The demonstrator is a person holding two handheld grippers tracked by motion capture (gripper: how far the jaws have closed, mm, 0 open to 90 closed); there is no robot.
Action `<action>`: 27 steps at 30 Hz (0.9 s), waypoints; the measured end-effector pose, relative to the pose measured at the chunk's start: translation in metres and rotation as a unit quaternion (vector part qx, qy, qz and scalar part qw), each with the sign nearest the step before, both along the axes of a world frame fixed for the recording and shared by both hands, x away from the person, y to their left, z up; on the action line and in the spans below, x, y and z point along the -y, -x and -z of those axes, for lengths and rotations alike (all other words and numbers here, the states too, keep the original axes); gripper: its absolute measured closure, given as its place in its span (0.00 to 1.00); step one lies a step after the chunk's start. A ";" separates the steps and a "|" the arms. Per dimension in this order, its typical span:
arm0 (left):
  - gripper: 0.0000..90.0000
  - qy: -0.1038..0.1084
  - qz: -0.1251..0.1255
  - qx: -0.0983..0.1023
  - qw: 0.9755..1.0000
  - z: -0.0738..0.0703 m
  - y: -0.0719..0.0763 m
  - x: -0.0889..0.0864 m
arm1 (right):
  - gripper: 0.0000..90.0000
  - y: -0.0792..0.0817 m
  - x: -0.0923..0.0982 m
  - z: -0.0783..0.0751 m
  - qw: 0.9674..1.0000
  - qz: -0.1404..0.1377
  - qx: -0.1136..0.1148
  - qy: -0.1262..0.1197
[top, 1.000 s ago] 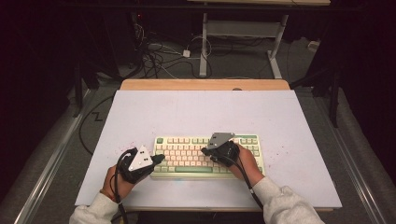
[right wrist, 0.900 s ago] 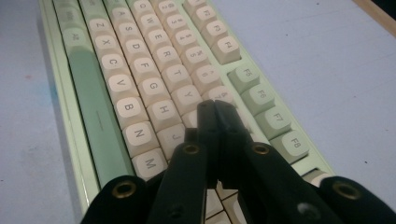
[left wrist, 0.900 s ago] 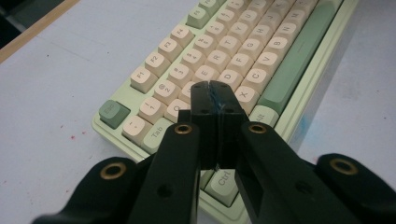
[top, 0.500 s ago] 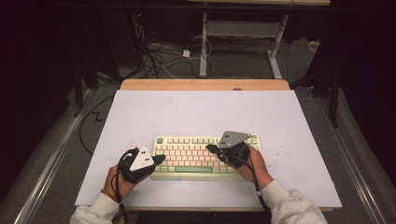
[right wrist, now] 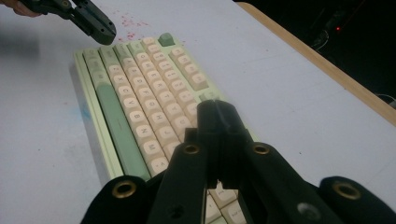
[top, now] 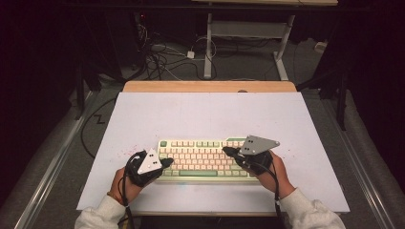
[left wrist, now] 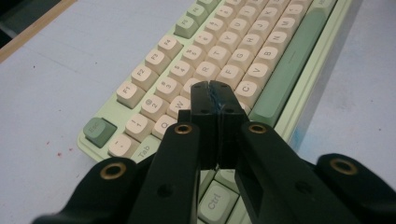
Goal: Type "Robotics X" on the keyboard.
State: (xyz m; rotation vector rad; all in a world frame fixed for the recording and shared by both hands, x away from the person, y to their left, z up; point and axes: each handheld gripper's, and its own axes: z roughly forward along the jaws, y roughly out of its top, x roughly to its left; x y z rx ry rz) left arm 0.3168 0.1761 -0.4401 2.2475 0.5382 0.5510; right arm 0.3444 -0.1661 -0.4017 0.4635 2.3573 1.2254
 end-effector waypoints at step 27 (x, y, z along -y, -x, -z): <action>0.96 0.000 0.021 -0.006 1.000 0.002 -0.002 0.016 | 1.00 0.016 0.037 0.004 1.000 0.023 -0.005 0.001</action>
